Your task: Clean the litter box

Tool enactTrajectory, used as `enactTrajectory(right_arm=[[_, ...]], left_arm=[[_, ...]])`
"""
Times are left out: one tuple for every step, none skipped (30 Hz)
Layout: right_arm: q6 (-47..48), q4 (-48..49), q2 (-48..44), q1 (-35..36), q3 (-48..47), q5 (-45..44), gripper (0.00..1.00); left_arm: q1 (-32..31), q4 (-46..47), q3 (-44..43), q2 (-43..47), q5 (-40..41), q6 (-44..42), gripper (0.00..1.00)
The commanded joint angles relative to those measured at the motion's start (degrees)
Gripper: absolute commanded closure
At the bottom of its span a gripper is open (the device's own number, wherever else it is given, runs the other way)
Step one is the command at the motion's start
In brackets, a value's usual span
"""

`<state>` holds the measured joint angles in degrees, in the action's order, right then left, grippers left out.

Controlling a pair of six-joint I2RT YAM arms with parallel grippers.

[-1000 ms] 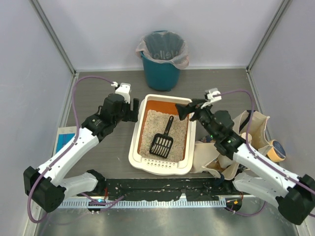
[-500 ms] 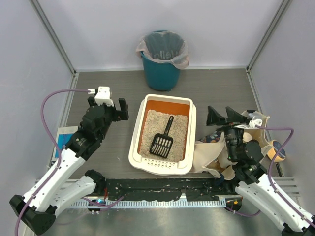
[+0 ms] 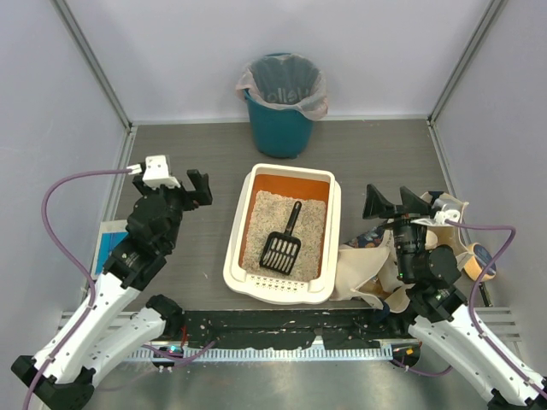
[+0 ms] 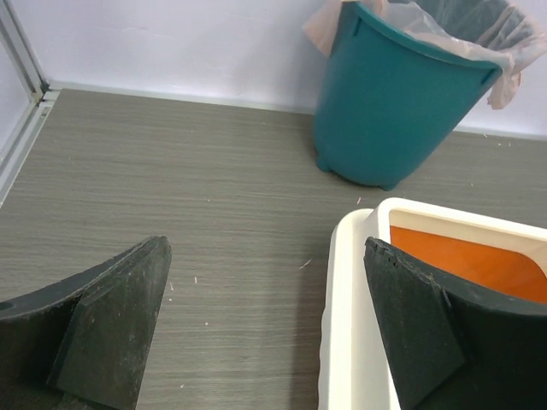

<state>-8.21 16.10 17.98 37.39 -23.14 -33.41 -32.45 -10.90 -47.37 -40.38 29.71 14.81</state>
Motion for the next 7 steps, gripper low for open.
enactTrajectory(right_arm=[[1.0,0.4,-0.3,0.0,-2.4,-1.3,0.01],[1.0,0.5,-0.3,0.0,-2.4,-1.4,0.01],[0.9,0.4,-0.4,0.0,-2.5,-1.4,0.01],[0.9,0.4,-0.3,0.0,-2.5,-1.4,0.01],[0.9,0.3,-0.4,0.0,-2.5,-1.4,0.01],[0.9,0.2,-0.4,0.0,-2.7,-1.4,0.01],[0.9,0.1,-0.4,0.0,-2.9,-1.5,0.01]], left_arm=[[0.4,4.1,-0.1,0.4,2.3,1.1,0.00],[0.4,4.1,-0.1,0.3,2.3,1.1,0.00],[0.4,4.0,-0.1,0.3,2.3,1.1,0.00],[0.4,4.1,-0.1,0.3,2.2,1.1,0.00],[0.3,4.2,0.0,0.4,1.8,1.1,0.00],[0.3,4.2,0.0,0.5,1.4,0.9,0.00],[0.4,4.5,0.1,0.7,0.9,0.8,0.00]])
